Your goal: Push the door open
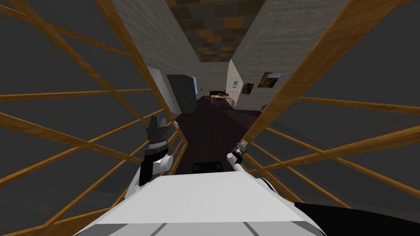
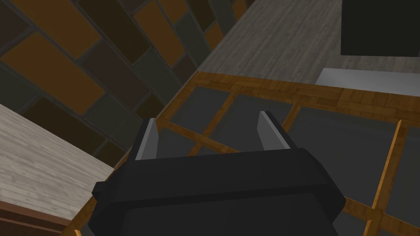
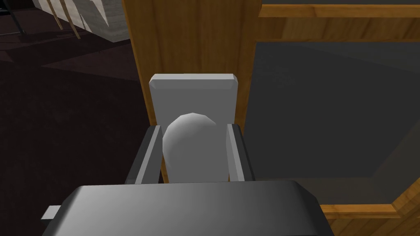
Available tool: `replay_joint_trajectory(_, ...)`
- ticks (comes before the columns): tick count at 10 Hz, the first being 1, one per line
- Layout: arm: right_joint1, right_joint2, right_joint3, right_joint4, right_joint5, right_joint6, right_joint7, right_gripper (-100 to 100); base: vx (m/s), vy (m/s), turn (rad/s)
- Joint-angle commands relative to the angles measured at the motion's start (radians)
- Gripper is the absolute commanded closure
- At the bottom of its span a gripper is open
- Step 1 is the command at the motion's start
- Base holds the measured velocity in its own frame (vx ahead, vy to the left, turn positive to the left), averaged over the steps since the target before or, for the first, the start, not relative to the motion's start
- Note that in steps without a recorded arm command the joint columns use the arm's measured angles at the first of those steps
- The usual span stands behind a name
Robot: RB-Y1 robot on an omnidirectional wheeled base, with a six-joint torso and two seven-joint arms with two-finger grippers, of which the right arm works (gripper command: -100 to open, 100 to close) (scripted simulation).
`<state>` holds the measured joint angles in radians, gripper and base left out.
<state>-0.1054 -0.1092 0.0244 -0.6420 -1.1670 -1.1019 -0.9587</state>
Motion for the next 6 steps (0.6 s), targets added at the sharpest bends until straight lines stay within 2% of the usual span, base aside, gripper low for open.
replay_joint_trajectory(1,-0.002,-0.01,-0.029,0.0,0.015,0.009,-0.013,100,0.108,-0.013,-0.033)
replay_joint_trajectory(6,0.014,-0.019,-0.116,0.0,0.068,0.039,-0.044,100,0.09,-0.006,-0.024)
